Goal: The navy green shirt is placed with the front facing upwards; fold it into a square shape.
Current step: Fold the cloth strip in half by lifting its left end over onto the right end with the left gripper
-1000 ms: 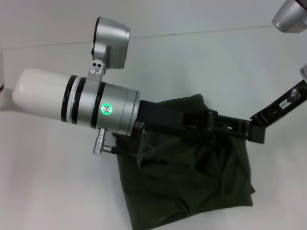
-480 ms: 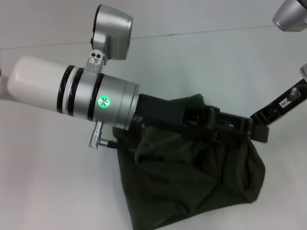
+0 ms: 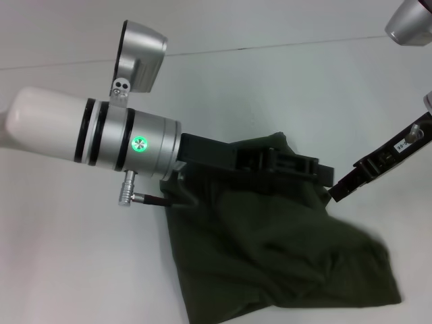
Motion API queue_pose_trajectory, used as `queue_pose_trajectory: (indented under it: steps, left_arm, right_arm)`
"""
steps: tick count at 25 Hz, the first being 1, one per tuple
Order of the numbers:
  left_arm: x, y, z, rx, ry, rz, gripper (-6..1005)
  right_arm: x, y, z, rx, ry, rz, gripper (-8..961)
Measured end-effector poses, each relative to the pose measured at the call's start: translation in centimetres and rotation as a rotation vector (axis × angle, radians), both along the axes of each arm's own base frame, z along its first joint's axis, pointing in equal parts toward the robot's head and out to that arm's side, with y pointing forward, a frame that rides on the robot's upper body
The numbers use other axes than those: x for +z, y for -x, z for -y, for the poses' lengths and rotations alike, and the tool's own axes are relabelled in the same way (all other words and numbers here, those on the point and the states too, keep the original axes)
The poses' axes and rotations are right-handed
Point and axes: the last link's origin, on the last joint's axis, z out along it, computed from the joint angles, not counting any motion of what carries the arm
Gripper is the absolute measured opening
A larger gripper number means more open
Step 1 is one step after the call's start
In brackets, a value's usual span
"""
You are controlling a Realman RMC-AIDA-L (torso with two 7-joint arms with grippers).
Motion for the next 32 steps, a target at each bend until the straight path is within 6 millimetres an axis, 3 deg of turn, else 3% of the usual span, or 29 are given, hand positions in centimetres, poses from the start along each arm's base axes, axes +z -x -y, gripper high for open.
queue_pose_trajectory:
  steps: [10, 13, 18, 32]
  left_arm:
    - [1.4, 1.5, -0.6, 0.053, -0.047, -0.016, 749]
    - [1.7, 2.8, -0.1, 0.074, -0.016, -0.048, 744]
    - [1.5, 4.9, 0.7, 0.134, 0.021, -0.125, 736]
    - [0.5, 6.9, 0.7, 0.208, 0.013, -0.238, 715]
  right_arm:
    - [0.0, 0.1, -0.1, 0.004, -0.002, 0.000, 226]
    - [0.4, 0.0, -0.2, 0.005, -0.010, 0.005, 226]
    - [0.5, -0.1, -0.2, 0.001, -0.012, 0.006, 226]
    - [0.4, -0.1, -0.2, 0.003, -0.010, 0.008, 227]
